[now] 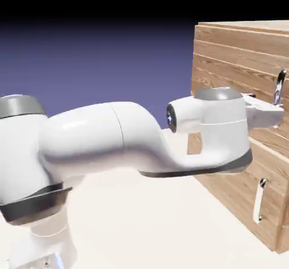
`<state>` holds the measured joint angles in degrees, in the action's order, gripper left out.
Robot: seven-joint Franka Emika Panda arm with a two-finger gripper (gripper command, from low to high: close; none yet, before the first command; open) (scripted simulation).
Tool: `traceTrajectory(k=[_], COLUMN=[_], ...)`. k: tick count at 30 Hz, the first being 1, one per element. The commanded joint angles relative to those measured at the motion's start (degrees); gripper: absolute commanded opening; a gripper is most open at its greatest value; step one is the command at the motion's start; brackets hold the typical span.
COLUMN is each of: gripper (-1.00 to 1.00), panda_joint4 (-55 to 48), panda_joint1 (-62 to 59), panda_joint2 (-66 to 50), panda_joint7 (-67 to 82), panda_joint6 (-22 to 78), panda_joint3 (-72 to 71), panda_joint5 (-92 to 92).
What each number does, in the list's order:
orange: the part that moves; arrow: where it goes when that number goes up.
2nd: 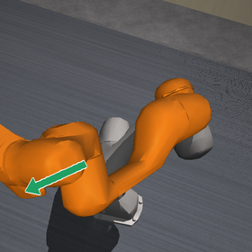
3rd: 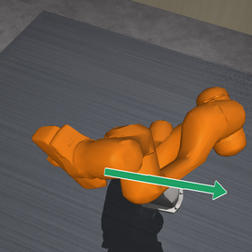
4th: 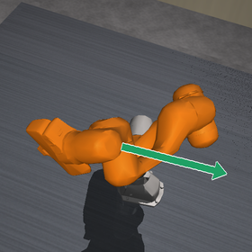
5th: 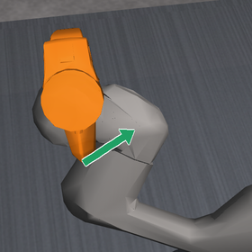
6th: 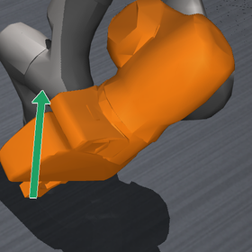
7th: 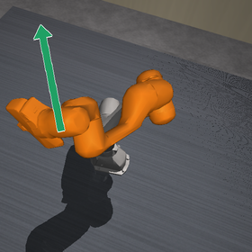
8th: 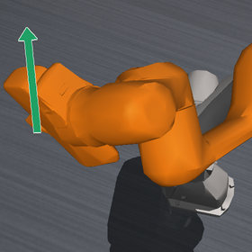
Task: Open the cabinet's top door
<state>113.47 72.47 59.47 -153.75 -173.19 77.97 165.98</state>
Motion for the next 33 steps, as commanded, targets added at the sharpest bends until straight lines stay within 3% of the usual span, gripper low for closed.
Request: traceTrajectory(k=[1, 3, 4, 18, 33], gripper=[1.0, 1.0, -1.0, -1.0, -1.0], panda_joint4=[-1.76, -5.02, -5.02, 17.91, 44.27], panda_joint1=[2.08, 5.92, 5.92, -20.97, -51.14], panda_joint2=[-0.28, -0.79, -0.79, -8.81, 0.56], panda_joint7=[0.09, 0.26, 0.27, -11.34, -2.03], panda_joint6=[0.05, 0.14, 0.14, 12.74, 27.15], panda_joint3=[1.07, 3.05, 3.05, -13.64, -41.6], panda_joint5=[-0.01, -0.04, -0.04, -2.34, -26.89])
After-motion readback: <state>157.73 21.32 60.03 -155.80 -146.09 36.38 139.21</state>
